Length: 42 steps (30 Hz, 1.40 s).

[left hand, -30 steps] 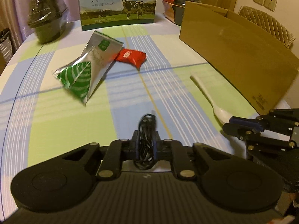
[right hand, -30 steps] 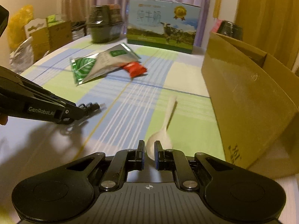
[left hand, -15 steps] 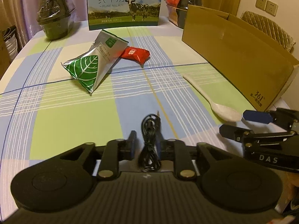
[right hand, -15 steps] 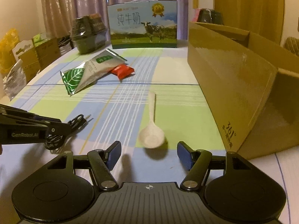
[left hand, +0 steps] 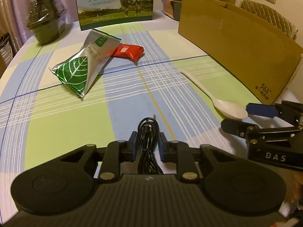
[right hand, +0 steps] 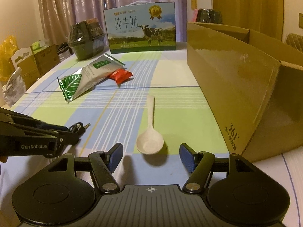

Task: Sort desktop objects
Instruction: 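Lift the black cable and the spoon off the table with both grippers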

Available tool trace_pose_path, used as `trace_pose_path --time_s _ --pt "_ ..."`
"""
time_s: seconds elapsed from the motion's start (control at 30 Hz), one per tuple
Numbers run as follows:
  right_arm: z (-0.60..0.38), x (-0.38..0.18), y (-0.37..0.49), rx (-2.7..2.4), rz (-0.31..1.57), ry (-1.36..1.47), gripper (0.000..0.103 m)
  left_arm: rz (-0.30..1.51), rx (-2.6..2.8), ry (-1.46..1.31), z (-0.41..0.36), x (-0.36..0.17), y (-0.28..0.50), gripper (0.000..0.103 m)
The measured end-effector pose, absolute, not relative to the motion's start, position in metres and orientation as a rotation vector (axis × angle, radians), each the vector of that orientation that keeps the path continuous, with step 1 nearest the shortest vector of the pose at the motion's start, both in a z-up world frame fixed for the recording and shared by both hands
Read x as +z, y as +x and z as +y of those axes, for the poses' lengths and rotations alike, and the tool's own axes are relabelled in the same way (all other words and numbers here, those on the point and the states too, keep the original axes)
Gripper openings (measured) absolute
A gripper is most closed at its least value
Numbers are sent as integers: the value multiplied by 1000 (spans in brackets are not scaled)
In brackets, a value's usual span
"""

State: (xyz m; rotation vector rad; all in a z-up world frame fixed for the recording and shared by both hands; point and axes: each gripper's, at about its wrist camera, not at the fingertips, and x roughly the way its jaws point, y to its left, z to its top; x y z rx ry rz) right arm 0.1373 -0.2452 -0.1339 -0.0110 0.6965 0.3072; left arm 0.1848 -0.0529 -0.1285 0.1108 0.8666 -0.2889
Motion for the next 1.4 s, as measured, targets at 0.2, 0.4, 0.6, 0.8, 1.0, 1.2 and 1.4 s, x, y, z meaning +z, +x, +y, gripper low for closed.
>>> trace_pose_path --time_s 0.2,0.4,0.6,0.8,1.0,1.2,1.4 --pt "-242 -134 142 326 692 -10 64 851 -305 99 -53 -125 178 16" --pt "-239 -137 148 335 698 -8 63 849 -299 71 -50 -124 179 16" --pt "-234 -142 152 334 688 -27 63 857 -297 55 -48 -126 181 16" --pt "-234 -143 152 331 675 -36 50 862 -295 52 -48 -128 181 16" --pt "-235 -143 151 311 670 -54 31 861 -293 64 -49 -128 180 16" --pt "-236 -142 152 311 670 -50 30 858 -292 80 -49 -129 180 18" --pt "-236 -143 152 310 670 -47 30 858 -293 89 -50 -130 181 18"
